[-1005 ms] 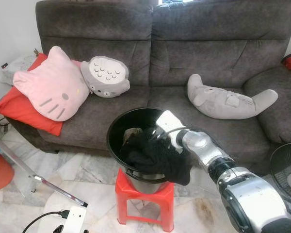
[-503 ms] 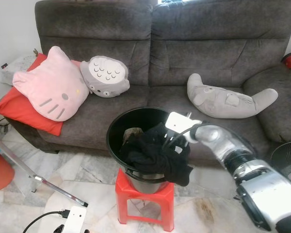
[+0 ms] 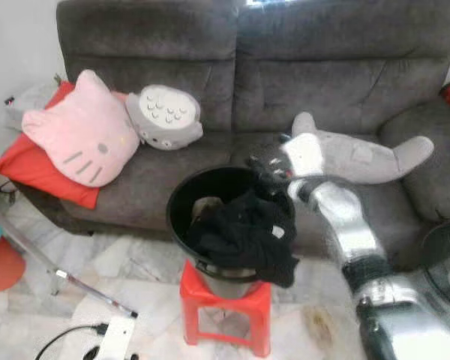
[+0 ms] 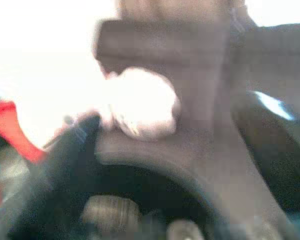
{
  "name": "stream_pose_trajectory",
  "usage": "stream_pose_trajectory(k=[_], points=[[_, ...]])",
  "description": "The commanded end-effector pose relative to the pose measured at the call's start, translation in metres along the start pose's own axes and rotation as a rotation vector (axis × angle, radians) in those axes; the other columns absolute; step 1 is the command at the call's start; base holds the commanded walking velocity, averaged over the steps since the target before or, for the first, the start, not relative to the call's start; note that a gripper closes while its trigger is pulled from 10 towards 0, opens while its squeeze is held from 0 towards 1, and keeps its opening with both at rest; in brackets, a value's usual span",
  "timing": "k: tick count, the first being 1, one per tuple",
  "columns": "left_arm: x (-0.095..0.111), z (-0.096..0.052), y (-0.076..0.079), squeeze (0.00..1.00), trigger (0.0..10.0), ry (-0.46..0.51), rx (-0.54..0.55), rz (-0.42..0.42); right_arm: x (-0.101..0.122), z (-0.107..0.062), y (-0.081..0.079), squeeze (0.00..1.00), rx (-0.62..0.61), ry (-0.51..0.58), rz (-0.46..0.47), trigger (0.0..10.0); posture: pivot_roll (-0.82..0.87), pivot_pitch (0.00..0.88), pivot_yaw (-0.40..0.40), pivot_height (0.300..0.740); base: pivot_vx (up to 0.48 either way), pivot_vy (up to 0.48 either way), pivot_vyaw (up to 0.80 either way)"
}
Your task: Hang hanger
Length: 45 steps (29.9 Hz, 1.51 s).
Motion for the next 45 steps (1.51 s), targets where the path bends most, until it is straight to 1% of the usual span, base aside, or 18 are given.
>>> stream_pose_trajectory(k=[1,4,7,8,9,10,12,14,15,17,19,20,21,23,29,38,41,45], points=[[-0.004,0.000,-0.004,0.00,10.0,-0.020,0.005,0.008,0.000,-0.009,-0.002,0.00,-0.019,0.033,0.065,10.0,-0.04,0.000,0.079,0.740,0.000,0.000,0.00],[-0.004,0.000,-0.004,0.00,10.0,-0.019,0.005,0.011,-0.024,-0.030,-0.013,0.00,-0.048,-0.015,0.154,10.0,-0.04,0.000,0.076,0.740,0.000,0.000,0.00],[-0.004,0.000,-0.004,0.00,10.0,-0.019,0.005,0.012,-0.032,-0.035,-0.015,0.00,-0.057,-0.037,0.165,10.0,-0.04,0.000,0.076,0.740,0.000,0.000,0.00],[-0.004,0.000,-0.004,0.00,10.0,-0.019,0.005,0.013,-0.040,-0.042,-0.017,0.00,-0.072,-0.061,0.177,10.0,-0.04,0.000,0.076,0.740,0.000,0.000,0.00],[-0.004,0.000,-0.004,0.00,10.0,-0.018,0.004,0.016,-0.054,-0.054,-0.020,0.00,-0.095,-0.100,0.213,10.0,-0.04,0.000,0.076,0.740,0.000,0.000,0.00],[-0.004,0.000,-0.004,0.00,10.0,-0.018,0.004,0.016,-0.054,-0.054,-0.020,0.00,-0.095,-0.100,0.213,10.0,-0.04,0.000,0.076,0.740,0.000,0.000,0.00],[-0.003,0.000,-0.005,0.00,10.0,-0.015,0.006,0.020,-0.075,-0.072,-0.023,0.00,-0.154,-0.154,0.290,10.0,-0.04,0.000,0.076,0.740,0.000,0.000,0.00],[-0.003,0.000,-0.005,0.00,10.0,-0.013,0.008,0.022,-0.082,-0.082,-0.023,0.00,-0.201,-0.171,0.343,10.0,-0.04,0.000,0.071,0.740,0.000,0.000,0.00],[-0.003,0.000,-0.005,0.00,10.0,-0.013,0.008,0.022,-0.082,-0.082,-0.023,0.00,-0.201,-0.171,0.343,10.0,-0.04,0.000,0.071,0.740,0.000,0.000,0.00],[-0.003,0.000,-0.005,0.00,10.0,-0.013,0.009,0.022,-0.083,-0.085,-0.023,0.00,-0.223,-0.169,0.384,10.0,-0.04,0.000,0.071,0.740,0.000,0.000,0.00],[-0.003,0.000,-0.005,0.00,10.0,-0.011,0.012,0.024,-0.090,-0.092,-0.023,0.00,-0.280,-0.166,0.503,10.0,-0.04,0.000,0.070,0.740,0.000,0.000,0.00],[-0.003,0.000,-0.005,0.00,10.0,-0.011,0.012,0.024,-0.090,-0.092,-0.023,0.00,-0.280,-0.166,0.503,10.0,-0.04,0.000,0.070,0.740,0.000,0.000,0.00],[-0.003,0.000,-0.005,0.00,10.0,-0.010,0.013,0.025,-0.092,-0.093,-0.023,0.00,-0.294,-0.166,0.539,10.0,-0.04,0.000,0.070,0.740,0.000,0.000,0.00],[-0.003,0.000,-0.005,0.00,10.0,-0.008,0.021,0.026,-0.104,-0.098,-0.028,0.00,-0.295,-0.193,0.573,10.0,-0.03,0.000,0.069,0.740,0.000,0.000,0.00],[-0.003,0.000,-0.006,0.00,10.0,-0.005,0.026,0.030,-0.125,-0.110,-0.037,0.00,-0.300,-0.256,0.626,10.0,-0.03,0.000,0.070,0.740,0.000,0.000,0.00],[-0.003,0.000,-0.007,0.00,10.0,-0.003,0.030,0.039,-0.142,-0.118,-0.039,0.00,-0.326,-0.321,0.670,10.0,-0.02,0.000,0.075,0.740,0.000,0.000,0.00],[-0.002,0.000,-0.008,0.00,10.0,-0.001,0.034,0.048,-0.145,-0.117,-0.043,0.00,-0.305,-0.337,0.676,10.0,-0.02,0.000,0.076,0.740,0.000,0.000,0.00],[-0.002,0.000,-0.009,0.00,10.0,0.002,0.036,0.056,-0.141,-0.108,-0.055,0.00,-0.169,-0.292,0.711,10.0,-0.01,0.000,0.078,0.740,0.000,0.000,0.00]])
Point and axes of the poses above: a point about 5 cm out from each wrist's last joint towards the gripper, its own z axis pointing out of the wrist towards the gripper, its own x axis along the axis of the wrist's last joint, y = z × x, the point moved 2 cm from there along z, pointing out of the wrist towards the gripper, and after that the axes turned 12 degrees about -z, right-handed, at the moved point
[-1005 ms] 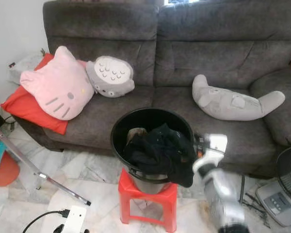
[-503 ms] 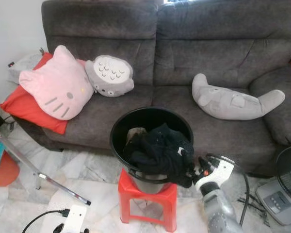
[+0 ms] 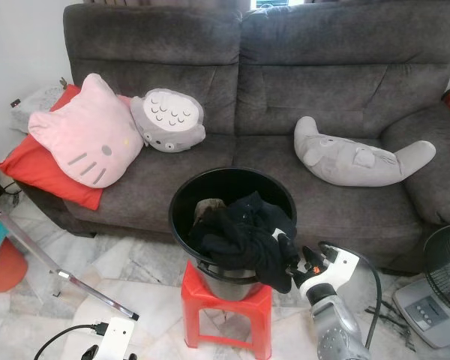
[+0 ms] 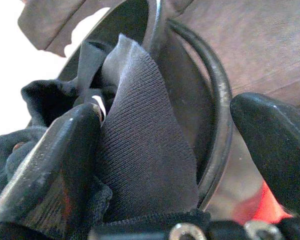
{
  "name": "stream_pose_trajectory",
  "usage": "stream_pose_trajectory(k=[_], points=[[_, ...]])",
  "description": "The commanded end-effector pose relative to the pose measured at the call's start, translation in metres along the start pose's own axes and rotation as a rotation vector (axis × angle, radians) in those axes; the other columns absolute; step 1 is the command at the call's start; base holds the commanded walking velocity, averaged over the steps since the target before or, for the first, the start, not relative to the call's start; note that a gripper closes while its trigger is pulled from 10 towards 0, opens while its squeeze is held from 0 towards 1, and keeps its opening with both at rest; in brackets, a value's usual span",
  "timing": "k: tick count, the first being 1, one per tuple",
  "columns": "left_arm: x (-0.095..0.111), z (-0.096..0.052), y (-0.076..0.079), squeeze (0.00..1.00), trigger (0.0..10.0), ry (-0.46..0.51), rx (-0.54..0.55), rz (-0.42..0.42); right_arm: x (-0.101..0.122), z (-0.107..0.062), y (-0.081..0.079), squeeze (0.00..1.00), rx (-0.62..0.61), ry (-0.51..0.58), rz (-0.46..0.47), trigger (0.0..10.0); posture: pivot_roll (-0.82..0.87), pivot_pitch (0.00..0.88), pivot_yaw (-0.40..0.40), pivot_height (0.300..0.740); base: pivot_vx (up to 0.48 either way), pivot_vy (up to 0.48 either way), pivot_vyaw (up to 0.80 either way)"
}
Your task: Hang hanger
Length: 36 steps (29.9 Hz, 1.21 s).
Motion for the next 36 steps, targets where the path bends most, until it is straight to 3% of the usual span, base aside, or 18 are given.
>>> stream_pose_trajectory(k=[1,7,16,27,36], points=[[-0.003,0.000,-0.007,0.00,10.0,-0.007,0.020,0.015,-0.021,-0.003,-0.009,0.00,0.050,-0.079,0.041,10.0,-0.01,0.000,0.078,0.740,0.000,0.000,0.00],[-0.003,0.000,-0.007,0.00,10.0,-0.002,0.024,0.014,-0.013,-0.003,-0.017,0.00,0.128,-0.004,0.046,10.0,-0.01,0.000,0.078,0.740,0.000,0.000,0.00],[-0.002,0.000,-0.007,0.00,10.0,0.005,0.026,0.018,0.013,-0.020,-0.018,0.00,0.140,0.161,0.045,10.0,-0.02,0.000,0.077,0.740,0.000,0.000,0.00],[-0.001,0.000,-0.008,0.00,10.0,0.009,0.027,0.029,0.004,-0.042,-0.020,0.00,0.117,0.131,0.052,10.0,-0.03,0.000,0.078,0.740,0.000,0.000,0.00],[-0.001,0.000,-0.008,0.00,10.0,0.011,0.032,0.030,-0.018,-0.040,-0.007,0.00,0.050,0.023,0.068,10.0,-0.03,0.000,0.078,0.740,0.000,0.000,0.00]])
Point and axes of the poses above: a point about 5 cm out from each wrist's last joint towards the gripper, its own z axis pointing out of the wrist towards the gripper, its own x axis along the axis of the wrist's last joint, y = z × x, the point moved 2 cm from there along z, pointing out of the wrist towards the gripper, and after that the axes turned 12 degrees about -z, right-handed, at the moved point
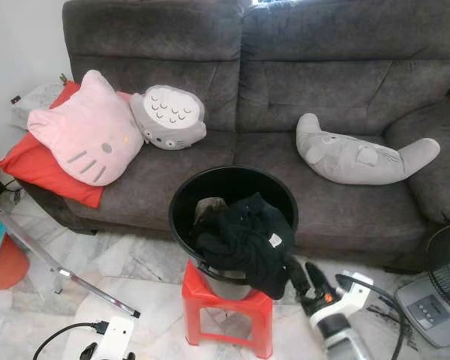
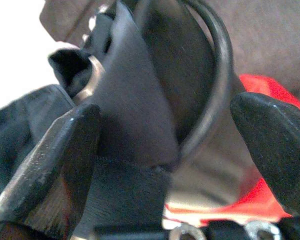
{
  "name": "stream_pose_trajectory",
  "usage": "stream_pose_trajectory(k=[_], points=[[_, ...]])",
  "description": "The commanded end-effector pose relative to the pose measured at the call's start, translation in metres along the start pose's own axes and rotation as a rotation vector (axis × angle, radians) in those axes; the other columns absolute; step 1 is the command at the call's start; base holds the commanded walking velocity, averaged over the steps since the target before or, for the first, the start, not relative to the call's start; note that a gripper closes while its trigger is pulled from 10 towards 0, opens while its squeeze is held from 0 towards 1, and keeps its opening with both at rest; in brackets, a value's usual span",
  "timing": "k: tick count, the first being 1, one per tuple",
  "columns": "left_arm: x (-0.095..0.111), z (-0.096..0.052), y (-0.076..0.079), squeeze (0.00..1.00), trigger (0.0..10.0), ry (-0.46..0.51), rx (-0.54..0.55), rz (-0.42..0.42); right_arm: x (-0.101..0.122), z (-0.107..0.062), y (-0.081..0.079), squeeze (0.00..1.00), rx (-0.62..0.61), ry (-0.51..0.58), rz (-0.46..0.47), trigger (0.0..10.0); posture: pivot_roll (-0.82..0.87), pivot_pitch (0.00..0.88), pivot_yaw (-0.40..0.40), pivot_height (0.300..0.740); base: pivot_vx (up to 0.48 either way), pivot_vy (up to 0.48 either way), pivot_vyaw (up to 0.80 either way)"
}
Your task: Hang hanger
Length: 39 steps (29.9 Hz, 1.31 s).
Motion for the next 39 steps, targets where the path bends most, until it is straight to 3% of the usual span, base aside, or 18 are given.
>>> stream_pose_trajectory(k=[1,8,22,29,35,39], points=[[-0.003,0.000,-0.006,0.00,10.0,-0.005,0.018,0.011,-0.003,0.008,-0.007,0.00,0.010,-0.010,0.010,10.0,-0.03,0.000,0.078,0.740,0.000,0.000,0.00],[-0.003,0.000,-0.007,0.00,10.0,-0.005,0.019,0.014,-0.010,0.015,-0.003,0.00,-0.003,-0.048,0.008,10.0,-0.03,0.000,0.078,0.740,0.000,0.000,0.00],[-0.003,0.000,-0.008,0.00,10.0,-0.002,0.027,0.022,-0.004,0.033,-0.010,0.00,0.123,-0.074,-0.038,10.0,-0.01,0.000,0.080,0.740,0.000,0.000,0.00],[-0.002,0.000,-0.007,0.00,10.0,-0.001,0.025,0.025,-0.013,0.025,-0.027,0.00,0.263,-0.103,-0.048,10.0,-0.01,0.000,0.080,0.740,0.000,0.000,0.00],[-0.002,0.000,-0.007,0.00,10.0,0.001,0.018,0.028,-0.016,0.017,-0.029,0.00,0.267,-0.107,-0.079,10.0,-0.01,0.000,0.080,0.740,0.000,0.000,0.00],[-0.002,0.000,-0.007,0.00,10.0,0.002,0.012,0.033,-0.011,0.008,-0.021,0.00,0.206,-0.076,-0.087,10.0,-0.02,0.000,0.084,0.740,0.000,0.000,0.00]])
Point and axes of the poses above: a point about 5 cm out from each wrist's last joint towards the gripper, its own z axis pointing out of the wrist towards the gripper, its own x axis along the axis of the wrist's last joint, y = z × x, the point moved 2 cm from there along z, pointing out of the wrist towards the gripper, and after that the axes turned 12 degrees about -z, right-handed, at the moved point
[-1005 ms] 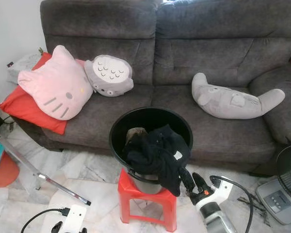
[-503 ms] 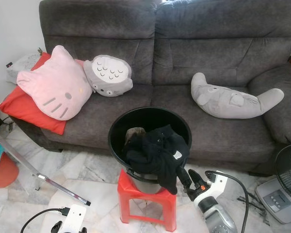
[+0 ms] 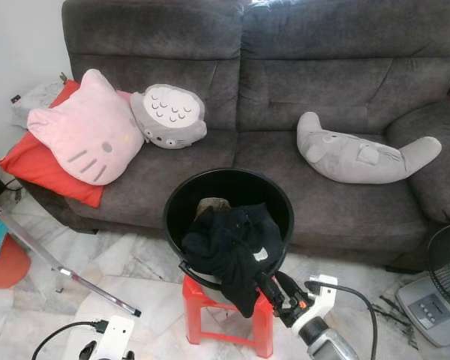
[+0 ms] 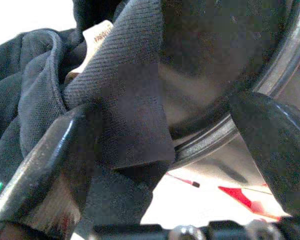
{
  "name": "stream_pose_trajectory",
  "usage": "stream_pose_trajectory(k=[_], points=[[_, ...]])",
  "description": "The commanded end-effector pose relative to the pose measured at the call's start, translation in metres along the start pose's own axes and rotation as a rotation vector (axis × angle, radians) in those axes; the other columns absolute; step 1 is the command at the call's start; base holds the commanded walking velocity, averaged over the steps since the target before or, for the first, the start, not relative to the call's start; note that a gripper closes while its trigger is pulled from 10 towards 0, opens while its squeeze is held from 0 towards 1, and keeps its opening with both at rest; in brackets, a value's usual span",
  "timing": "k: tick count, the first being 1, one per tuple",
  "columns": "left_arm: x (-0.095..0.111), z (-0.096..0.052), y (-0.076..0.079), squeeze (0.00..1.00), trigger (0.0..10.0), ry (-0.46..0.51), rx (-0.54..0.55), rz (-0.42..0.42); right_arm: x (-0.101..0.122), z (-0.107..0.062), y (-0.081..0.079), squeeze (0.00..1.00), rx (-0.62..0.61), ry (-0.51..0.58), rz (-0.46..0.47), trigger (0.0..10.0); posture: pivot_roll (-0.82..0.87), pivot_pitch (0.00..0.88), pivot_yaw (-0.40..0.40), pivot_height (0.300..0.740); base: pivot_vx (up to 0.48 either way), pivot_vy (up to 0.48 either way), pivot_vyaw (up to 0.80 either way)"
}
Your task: Hang hanger
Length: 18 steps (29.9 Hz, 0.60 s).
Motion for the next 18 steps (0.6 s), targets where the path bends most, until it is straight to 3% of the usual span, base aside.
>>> stream_pose_trajectory(k=[1,6,11,18], points=[[-0.003,0.000,-0.005,0.00,10.0,-0.009,0.007,0.020,0.011,0.002,-0.001,0.00,-0.008,0.041,-0.037,10.0,-0.02,0.000,0.084,0.740,0.000,0.000,0.00],[-0.003,0.000,-0.005,0.00,10.0,-0.008,0.008,0.021,0.018,-0.001,0.012,0.00,-0.092,0.077,-0.024,10.0,-0.02,0.000,0.084,0.740,0.000,0.000,0.00],[-0.003,0.000,-0.005,0.00,10.0,-0.007,0.009,0.020,0.026,0.002,0.013,0.00,-0.097,0.102,-0.018,10.0,-0.02,0.000,0.080,0.740,0.000,0.000,0.00],[-0.003,0.000,-0.005,0.00,10.0,-0.004,0.010,0.021,0.030,0.008,-0.012,0.00,0.055,0.131,0.020,10.0,-0.02,0.000,0.077,0.740,0.000,0.000,0.00]])
Point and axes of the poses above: a point about 5 cm out from each wrist's last joint towards the gripper, its own z axis pointing out of the wrist towards the gripper, its own x axis along the axis of the wrist's last joint, y = z × x, the point moved 2 cm from there along z, pointing out of the wrist towards the gripper, and after that the axes turned 12 degrees about -z, right-handed, at the moved point
